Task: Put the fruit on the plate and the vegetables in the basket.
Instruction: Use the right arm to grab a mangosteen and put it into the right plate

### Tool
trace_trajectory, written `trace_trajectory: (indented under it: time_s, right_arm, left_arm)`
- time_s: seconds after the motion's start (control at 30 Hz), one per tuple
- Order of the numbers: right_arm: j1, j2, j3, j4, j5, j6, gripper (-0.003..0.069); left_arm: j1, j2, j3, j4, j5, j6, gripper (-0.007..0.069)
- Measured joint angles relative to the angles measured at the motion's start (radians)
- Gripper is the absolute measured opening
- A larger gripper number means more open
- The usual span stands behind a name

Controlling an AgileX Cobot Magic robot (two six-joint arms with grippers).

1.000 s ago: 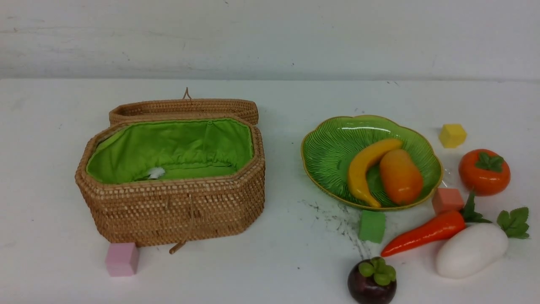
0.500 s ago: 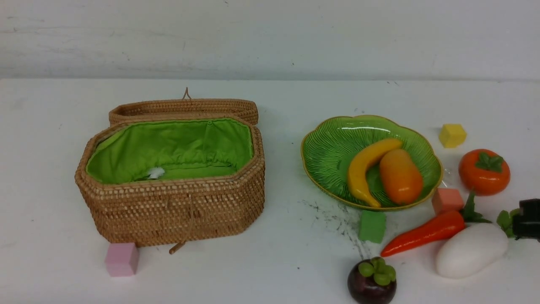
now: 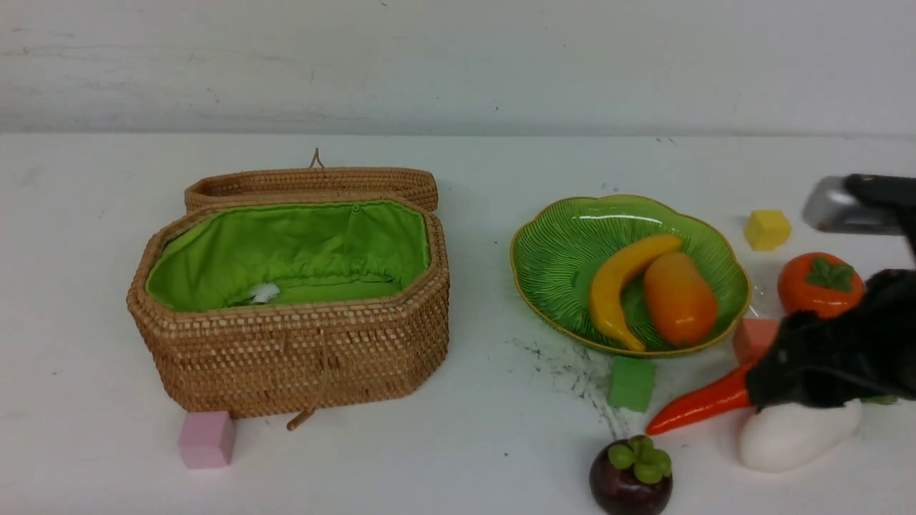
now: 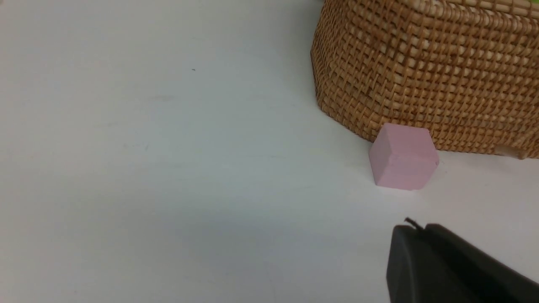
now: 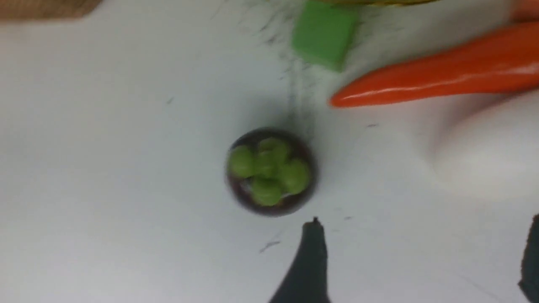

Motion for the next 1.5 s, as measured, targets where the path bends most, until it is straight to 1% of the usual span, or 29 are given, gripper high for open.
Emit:
trace_trajectory:
  time_s: [0.03, 0.07, 0.1, 0.13, 0.17, 0.3, 0.4, 0.57, 0.67, 0.73, 0.8, 1.07, 1.27, 1.37, 1.5]
  right_arm:
    - [0.024, 0.016, -0.001, 0.0, -0.002, -0.002, 0.0653]
    - [0.074, 0.056, -0.002, 0.003, -0.004, -0.001, 0.0659]
    - [0.074, 0.056, -0.002, 0.004, -0.005, 0.001, 0.0659]
    - [0.118, 0.105, -0.004, 0.009, -0.016, 0.019, 0.0662]
    - [0.137, 0.137, -0.007, 0.012, -0.025, 0.036, 0.0662]
    - [0.171, 0.249, -0.034, 0.039, -0.06, 0.078, 0.0662]
    - [0.174, 0.315, -0.041, 0.073, -0.08, 0.082, 0.0662]
    - [0.175, 0.414, -0.041, 0.084, -0.106, 0.082, 0.0657]
    - [0.175, 0.475, -0.041, 0.083, -0.142, 0.082, 0.0639]
    - [0.175, 0.492, -0.041, 0.083, -0.161, 0.082, 0.0614]
    - [0.175, 0.493, -0.041, 0.084, -0.177, 0.071, 0.0577]
    - [0.175, 0.425, -0.057, 0.087, -0.145, 0.04, 0.0575]
    - [0.173, 0.366, -0.181, 0.079, -0.082, 0.04, 0.0575]
    - [0.141, 0.369, -0.312, 0.054, -0.057, 0.04, 0.0575]
    - [0.069, 0.419, -0.452, 0.022, -0.098, 0.042, 0.0575]
  left_arm:
    - [0.0, 0.0, 0.0, 0.0, 0.0, 0.0, 0.0021]
    - [0.0, 0.0, 0.0, 0.0, 0.0, 0.0, 0.0022]
    - [0.0, 0.0, 0.0, 0.0, 0.0, 0.0, 0.0022]
    - [0.0, 0.0, 0.0, 0.0, 0.0, 0.0, 0.0022]
    - [0.0, 0.0, 0.0, 0.0, 0.0, 0.0, 0.0023]
    - [0.0, 0.0, 0.0, 0.0, 0.0, 0.0, 0.0027]
    - [0.0, 0.0, 0.0, 0.0, 0.0, 0.0, 0.0029]
    - [0.0, 0.0, 0.0, 0.0, 0.0, 0.0, 0.0034]
    - [0.0, 0.0, 0.0, 0.0, 0.0, 0.0, 0.0039]
    - [0.0, 0.0, 0.0, 0.0, 0.0, 0.0, 0.004]
    - [0.0, 0.0, 0.0, 0.0, 0.0, 0.0, 0.0039]
    - [0.0, 0.0, 0.0, 0.0, 0.0, 0.0, 0.0049]
    - [0.0, 0.0, 0.0, 0.0, 0.0, 0.0, 0.005]
    - [0.0, 0.0, 0.0, 0.0, 0.0, 0.0, 0.0052]
    - [0.0, 0.0, 0.0, 0.0, 0.0, 0.0, 0.0058]
